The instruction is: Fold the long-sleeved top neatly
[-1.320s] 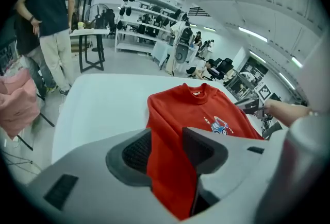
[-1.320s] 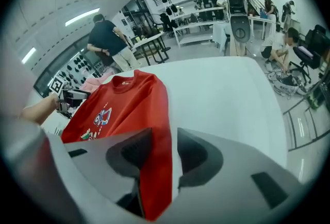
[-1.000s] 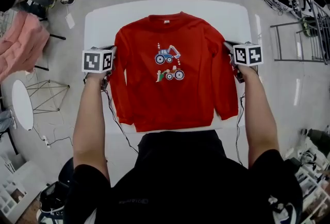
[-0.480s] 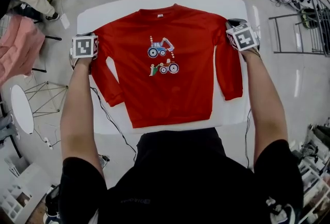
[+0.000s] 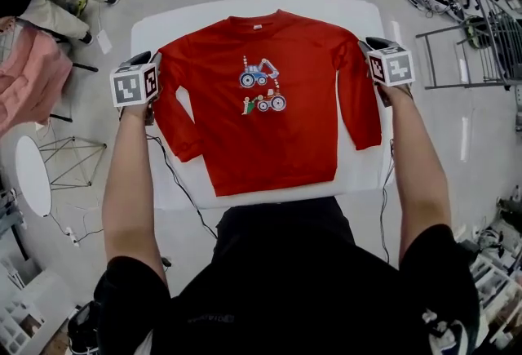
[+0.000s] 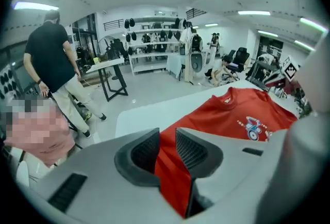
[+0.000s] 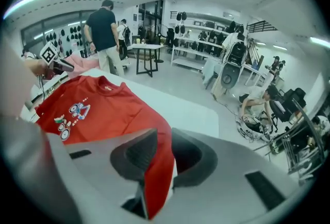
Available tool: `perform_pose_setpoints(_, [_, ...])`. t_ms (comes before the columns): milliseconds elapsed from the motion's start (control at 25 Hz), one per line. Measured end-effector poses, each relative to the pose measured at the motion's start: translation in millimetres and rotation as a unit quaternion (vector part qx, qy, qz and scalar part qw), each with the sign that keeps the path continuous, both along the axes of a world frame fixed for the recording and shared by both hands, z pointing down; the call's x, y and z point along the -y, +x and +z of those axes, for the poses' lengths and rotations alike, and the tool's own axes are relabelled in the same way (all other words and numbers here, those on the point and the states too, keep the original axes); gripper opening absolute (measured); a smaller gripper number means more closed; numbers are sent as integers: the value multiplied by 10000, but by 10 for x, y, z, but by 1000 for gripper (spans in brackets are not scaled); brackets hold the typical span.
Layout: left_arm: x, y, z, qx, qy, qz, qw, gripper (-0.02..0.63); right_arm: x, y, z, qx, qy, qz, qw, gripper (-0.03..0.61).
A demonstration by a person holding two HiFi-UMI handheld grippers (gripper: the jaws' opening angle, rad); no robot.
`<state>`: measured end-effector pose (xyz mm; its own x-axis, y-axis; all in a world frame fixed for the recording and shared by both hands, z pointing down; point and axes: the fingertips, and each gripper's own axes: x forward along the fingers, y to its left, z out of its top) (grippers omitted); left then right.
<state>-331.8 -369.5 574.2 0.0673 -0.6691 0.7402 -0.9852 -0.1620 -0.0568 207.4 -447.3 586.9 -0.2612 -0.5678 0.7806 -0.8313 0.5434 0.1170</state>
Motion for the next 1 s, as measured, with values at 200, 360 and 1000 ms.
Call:
perform_pose_setpoints(200, [-293,232,-519,-468,631,198,9967,92,-473,-253,-492,704,303,145,9970,75])
perform_pose_setpoints(360, [-648,478,-788,-704,990,521,9912,91,-996,-538,-863,1166,592,55,9914,35])
perform_pose_setpoints(1000, [-2102,1139,-823,-1167,1223,742,9828,6,-2534,-580,-827,1976,681,354,9773,3])
